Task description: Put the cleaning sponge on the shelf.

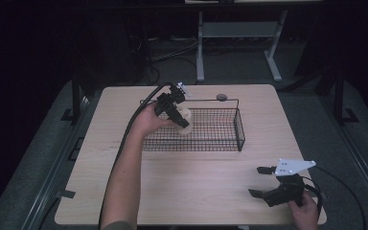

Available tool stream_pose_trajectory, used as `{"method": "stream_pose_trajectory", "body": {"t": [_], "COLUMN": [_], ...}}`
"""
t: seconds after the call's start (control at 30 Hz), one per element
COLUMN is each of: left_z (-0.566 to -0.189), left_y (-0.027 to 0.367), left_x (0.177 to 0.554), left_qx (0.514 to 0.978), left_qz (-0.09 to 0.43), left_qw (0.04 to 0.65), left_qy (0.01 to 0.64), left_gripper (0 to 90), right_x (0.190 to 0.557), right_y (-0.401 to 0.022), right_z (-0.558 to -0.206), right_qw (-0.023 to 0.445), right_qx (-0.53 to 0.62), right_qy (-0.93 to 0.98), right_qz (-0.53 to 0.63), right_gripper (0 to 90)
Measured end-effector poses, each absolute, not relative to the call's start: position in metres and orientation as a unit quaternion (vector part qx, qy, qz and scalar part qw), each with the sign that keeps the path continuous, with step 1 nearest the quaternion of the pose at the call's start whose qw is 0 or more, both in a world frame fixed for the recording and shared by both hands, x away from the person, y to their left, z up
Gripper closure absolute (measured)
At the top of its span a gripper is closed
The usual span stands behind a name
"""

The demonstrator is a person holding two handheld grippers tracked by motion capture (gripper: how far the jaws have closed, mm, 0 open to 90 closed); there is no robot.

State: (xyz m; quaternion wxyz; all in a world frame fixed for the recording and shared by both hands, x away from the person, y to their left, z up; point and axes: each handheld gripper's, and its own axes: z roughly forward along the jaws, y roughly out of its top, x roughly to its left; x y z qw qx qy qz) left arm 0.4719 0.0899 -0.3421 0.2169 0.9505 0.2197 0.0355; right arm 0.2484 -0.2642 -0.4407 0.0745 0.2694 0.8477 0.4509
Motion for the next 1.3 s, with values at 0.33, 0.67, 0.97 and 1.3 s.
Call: {"method": "stream_pose_trajectory", "body": {"t": [0.33,0.67,0.97,1.3], "left_z": [-0.355,-0.365,-0.381,-0.392], "left_y": [0.081,0.075,0.072,0.070], "left_x": [0.475,0.480,0.482,0.486], "left_qx": [0.953,0.951,0.951,0.952], "left_qz": [0.035,0.027,0.018,0.010], "left_qw": [0.207,0.207,0.205,0.194], "left_qy": [0.218,0.227,0.231,0.237], "left_gripper": [26.5,26.5,26.5,26.5], "right_x": [0.248,0.248,0.248,0.248], "right_y": [-0.265,-0.264,-0.265,-0.266], "right_z": [-0.440,-0.440,-0.440,-0.440], "right_qw": [0.076,0.076,0.075,0.075], "right_qx": [0.266,0.263,0.264,0.266], "right_qy": [0.848,0.849,0.849,0.848], "right_qz": [0.452,0.452,0.451,0.452], "right_gripper": [13.8,13.8,13.8,13.8]}}
